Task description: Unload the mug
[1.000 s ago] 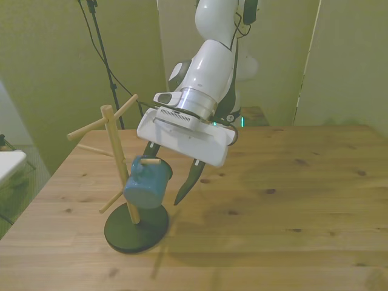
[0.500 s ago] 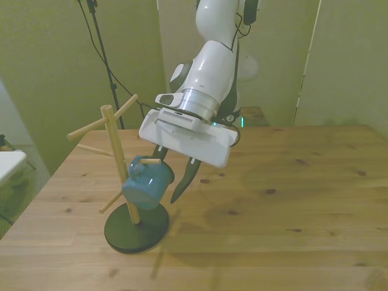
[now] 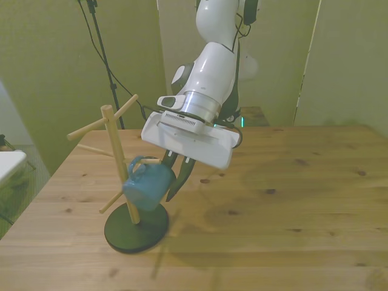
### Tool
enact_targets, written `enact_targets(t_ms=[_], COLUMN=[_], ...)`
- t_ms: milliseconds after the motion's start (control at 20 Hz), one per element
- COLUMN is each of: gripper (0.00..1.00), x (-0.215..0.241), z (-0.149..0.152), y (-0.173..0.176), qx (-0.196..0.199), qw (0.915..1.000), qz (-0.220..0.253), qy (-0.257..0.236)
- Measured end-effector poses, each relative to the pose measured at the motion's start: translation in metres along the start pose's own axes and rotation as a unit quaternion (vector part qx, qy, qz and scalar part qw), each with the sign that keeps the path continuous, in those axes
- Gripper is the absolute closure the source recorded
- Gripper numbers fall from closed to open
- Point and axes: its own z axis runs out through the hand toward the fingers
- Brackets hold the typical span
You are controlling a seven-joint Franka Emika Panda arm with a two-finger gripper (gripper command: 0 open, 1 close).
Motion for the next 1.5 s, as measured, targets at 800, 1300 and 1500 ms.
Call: enact_targets(t_ms=[800,1300,1500], gripper=[1.0,1.0,1.0], x=[-0.004,-0.005,-0.004], z=[-0.024,-0.051,-0.053], y=[-0.003,0.001,0.001], qx=[0.011,0.019,0.02], qw=[0.9999,0.9998,0.9998], qz=[-0.003,-0.001,0.0], qy=[-0.005,-0.009,-0.008])
